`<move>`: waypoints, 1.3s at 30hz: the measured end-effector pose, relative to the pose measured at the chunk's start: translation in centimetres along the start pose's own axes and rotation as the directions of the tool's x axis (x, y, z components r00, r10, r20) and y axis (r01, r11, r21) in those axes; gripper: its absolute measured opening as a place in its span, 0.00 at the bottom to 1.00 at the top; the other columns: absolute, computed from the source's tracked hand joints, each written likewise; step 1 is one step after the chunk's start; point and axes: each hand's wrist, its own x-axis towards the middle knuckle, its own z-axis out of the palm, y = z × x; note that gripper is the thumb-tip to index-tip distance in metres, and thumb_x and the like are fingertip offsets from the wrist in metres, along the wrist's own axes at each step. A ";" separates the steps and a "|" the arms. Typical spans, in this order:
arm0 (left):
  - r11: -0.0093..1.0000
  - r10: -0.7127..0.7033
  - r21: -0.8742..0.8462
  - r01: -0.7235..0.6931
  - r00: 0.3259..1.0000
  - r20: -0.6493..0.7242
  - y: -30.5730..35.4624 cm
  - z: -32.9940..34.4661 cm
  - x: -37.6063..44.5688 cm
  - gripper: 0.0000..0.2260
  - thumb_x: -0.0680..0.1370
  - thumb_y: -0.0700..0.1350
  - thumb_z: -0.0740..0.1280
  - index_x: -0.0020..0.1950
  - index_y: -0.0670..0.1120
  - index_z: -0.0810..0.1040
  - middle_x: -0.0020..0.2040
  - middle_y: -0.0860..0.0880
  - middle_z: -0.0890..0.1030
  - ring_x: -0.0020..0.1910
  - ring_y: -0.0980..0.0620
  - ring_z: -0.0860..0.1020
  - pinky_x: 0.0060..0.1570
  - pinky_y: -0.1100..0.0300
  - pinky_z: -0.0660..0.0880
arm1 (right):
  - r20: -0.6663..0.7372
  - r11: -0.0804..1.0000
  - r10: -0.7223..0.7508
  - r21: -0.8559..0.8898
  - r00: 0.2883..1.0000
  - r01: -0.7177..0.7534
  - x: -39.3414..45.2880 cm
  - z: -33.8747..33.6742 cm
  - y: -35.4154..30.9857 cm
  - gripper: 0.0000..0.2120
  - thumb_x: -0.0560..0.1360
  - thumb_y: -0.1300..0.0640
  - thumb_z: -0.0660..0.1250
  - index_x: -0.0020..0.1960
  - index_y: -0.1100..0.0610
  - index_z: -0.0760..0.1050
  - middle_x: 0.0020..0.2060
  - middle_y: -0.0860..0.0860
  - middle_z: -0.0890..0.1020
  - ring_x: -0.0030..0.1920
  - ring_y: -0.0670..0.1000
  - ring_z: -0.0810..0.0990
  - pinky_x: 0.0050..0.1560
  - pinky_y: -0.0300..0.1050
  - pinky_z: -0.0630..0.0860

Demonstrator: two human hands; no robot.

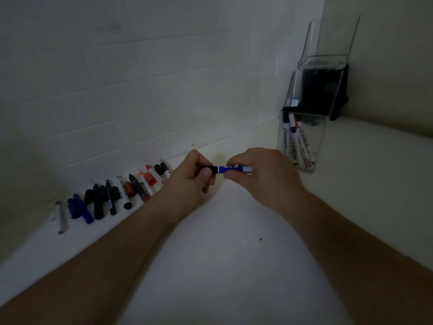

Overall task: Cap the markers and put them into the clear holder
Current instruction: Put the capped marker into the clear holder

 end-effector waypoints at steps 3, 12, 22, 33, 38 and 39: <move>1.000 0.026 -0.016 -0.026 1.000 -0.004 0.3 0.2 0.0 0.03 0.83 0.34 0.56 0.53 0.39 0.68 0.38 0.50 0.77 0.36 0.54 0.73 0.40 0.65 0.72 | -0.010 1.000 0.009 0.027 1.000 -0.009 0.0 0.2 -0.1 0.12 0.76 0.39 0.66 0.54 0.43 0.82 0.42 0.43 0.81 0.43 0.46 0.78 0.44 0.51 0.78; 0.997 0.056 -0.041 -0.059 0.995 -0.082 0.3 1.6 0.2 0.03 0.83 0.39 0.61 0.53 0.46 0.73 0.41 0.49 0.82 0.39 0.52 0.78 0.44 0.53 0.78 | 0.121 1.000 -0.001 -0.026 0.993 0.004 0.2 0.6 0.7 0.13 0.79 0.37 0.56 0.58 0.35 0.76 0.40 0.39 0.79 0.44 0.46 0.77 0.48 0.53 0.78; 0.999 0.033 -0.010 -0.033 0.998 -0.060 -0.3 2.2 0.6 0.17 0.80 0.47 0.67 0.66 0.59 0.67 0.46 0.56 0.81 0.42 0.60 0.79 0.42 0.66 0.73 | -0.206 0.839 0.370 0.492 0.906 -0.231 1.5 -2.2 -2.0 0.05 0.83 0.51 0.61 0.56 0.47 0.74 0.45 0.48 0.82 0.41 0.48 0.81 0.42 0.48 0.81; 0.942 0.191 0.265 -0.205 0.978 0.078 -0.7 2.8 0.4 0.10 0.78 0.48 0.69 0.58 0.57 0.76 0.48 0.58 0.77 0.48 0.59 0.76 0.50 0.59 0.75 | -0.429 0.961 0.212 -0.071 0.878 -0.267 5.2 -13.3 1.7 0.19 0.80 0.55 0.67 0.68 0.49 0.67 0.47 0.48 0.84 0.42 0.43 0.83 0.49 0.45 0.82; 0.914 0.250 0.302 -0.273 0.962 0.112 -0.8 3.0 0.3 0.10 0.77 0.48 0.70 0.58 0.56 0.78 0.49 0.57 0.77 0.48 0.59 0.76 0.50 0.61 0.75 | -0.227 0.819 0.171 -0.508 0.959 -0.266 4.2 -10.7 4.1 0.16 0.83 0.52 0.60 0.69 0.47 0.61 0.44 0.59 0.83 0.35 0.59 0.80 0.35 0.50 0.79; 0.912 0.253 0.305 -0.276 0.961 0.114 -0.9 3.0 0.3 0.10 0.77 0.48 0.70 0.58 0.56 0.79 0.49 0.58 0.77 0.49 0.59 0.76 0.50 0.61 0.75 | -0.226 0.811 0.172 -0.520 0.959 -0.268 4.0 -10.4 4.6 0.15 0.83 0.50 0.58 0.68 0.46 0.62 0.42 0.58 0.82 0.32 0.56 0.78 0.32 0.46 0.76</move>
